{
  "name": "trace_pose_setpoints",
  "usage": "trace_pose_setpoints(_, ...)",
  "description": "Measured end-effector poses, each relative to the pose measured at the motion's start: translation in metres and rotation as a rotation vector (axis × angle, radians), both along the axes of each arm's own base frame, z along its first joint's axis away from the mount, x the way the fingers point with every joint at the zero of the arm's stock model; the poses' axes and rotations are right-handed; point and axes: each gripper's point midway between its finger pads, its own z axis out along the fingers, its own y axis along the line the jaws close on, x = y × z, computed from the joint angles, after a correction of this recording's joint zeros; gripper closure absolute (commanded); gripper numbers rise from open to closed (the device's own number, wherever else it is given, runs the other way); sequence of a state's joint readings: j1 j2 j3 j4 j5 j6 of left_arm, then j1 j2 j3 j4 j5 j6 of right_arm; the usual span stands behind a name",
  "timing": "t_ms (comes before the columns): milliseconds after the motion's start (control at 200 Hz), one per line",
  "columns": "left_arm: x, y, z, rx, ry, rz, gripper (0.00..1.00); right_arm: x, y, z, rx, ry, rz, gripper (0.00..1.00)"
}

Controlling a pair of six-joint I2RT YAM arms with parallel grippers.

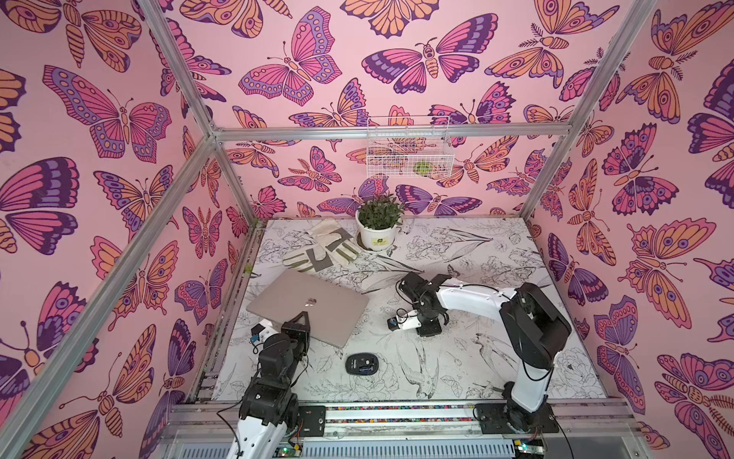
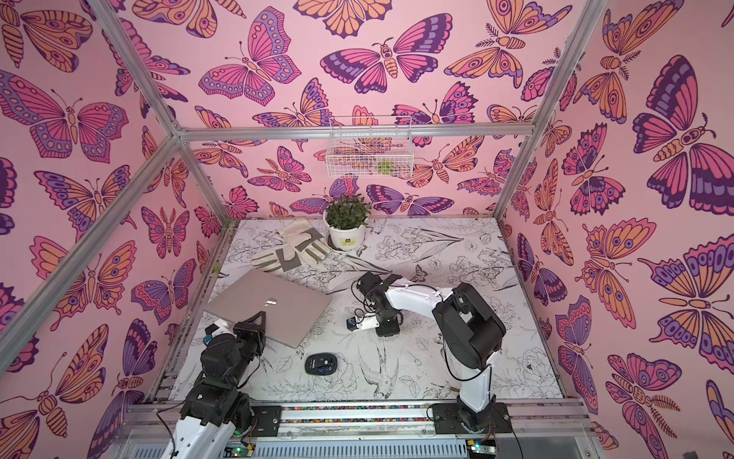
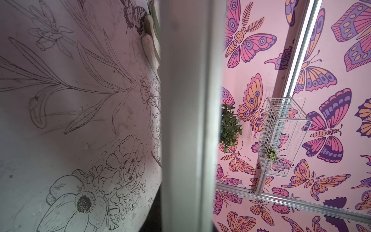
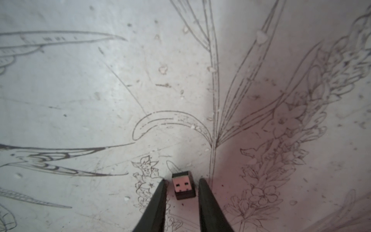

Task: Insert the wireless mouse receiver into the laptop
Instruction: Pick up the USB plug at the center of the board.

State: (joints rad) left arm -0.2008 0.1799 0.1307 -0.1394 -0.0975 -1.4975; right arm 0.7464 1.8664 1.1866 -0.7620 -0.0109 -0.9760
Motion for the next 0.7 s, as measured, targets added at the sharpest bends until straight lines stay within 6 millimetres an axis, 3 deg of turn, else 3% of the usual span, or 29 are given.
trace_pose_setpoints(496,-0.002,-0.001,0.003,0.026,-0.016,-0.019,1.00,-0.002,0.001,0.003,0.006,-0.011,-0.073,0.94)
trace_pose_setpoints(701,0.000,-0.014,0.005,0.110,-0.037,-0.116,1.00,0.006,0.009,0.038,0.106,-0.078,-0.248,0.95)
